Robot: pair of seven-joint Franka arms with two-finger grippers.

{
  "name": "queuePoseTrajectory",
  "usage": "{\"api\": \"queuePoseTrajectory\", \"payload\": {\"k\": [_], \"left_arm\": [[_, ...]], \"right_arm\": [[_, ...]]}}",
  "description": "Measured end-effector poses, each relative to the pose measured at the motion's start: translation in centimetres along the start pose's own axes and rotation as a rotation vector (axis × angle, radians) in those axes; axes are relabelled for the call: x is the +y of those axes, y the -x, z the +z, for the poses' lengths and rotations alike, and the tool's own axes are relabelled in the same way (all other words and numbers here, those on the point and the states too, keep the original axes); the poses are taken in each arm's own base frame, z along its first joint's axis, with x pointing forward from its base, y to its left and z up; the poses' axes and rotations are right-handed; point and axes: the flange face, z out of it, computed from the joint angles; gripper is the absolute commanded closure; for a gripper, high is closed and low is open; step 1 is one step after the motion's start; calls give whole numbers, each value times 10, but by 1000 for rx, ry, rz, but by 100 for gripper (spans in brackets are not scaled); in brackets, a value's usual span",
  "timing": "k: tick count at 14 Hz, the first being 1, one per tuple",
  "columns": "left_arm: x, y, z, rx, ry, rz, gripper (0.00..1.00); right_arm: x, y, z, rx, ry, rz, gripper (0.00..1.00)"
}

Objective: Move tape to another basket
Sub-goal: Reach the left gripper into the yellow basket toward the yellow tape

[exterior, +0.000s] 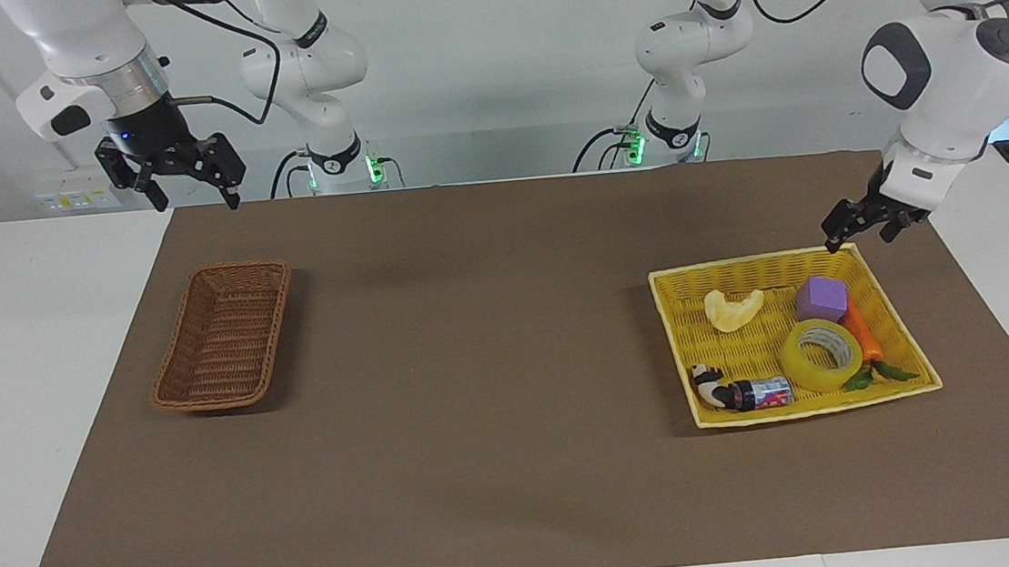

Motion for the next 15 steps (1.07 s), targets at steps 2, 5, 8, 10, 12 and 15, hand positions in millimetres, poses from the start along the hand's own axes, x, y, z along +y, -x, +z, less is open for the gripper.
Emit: {"api": "queuePoseTrajectory", "payload": {"k": [2,5,8,10,12,15], "left_arm": [[2,-6,20,15,4,-23,0],[2,-6,38,35,6,-38,6],[-1,-11,39,73,8,-62,22],[0,-15,50,86,13,-101,27],[1,-19,60,92,16,-119,28],[1,-22,68,101,19,-123,32]], "right_arm": [[0,0,0,0,0,0,0],[0,0,0,0,0,0,0],[0,0,0,0,0,0,0],[-1,0,0,0,0,-1,0],[-1,0,0,0,0,-2,0],[-2,0,0,0,0,-3,0]]}}
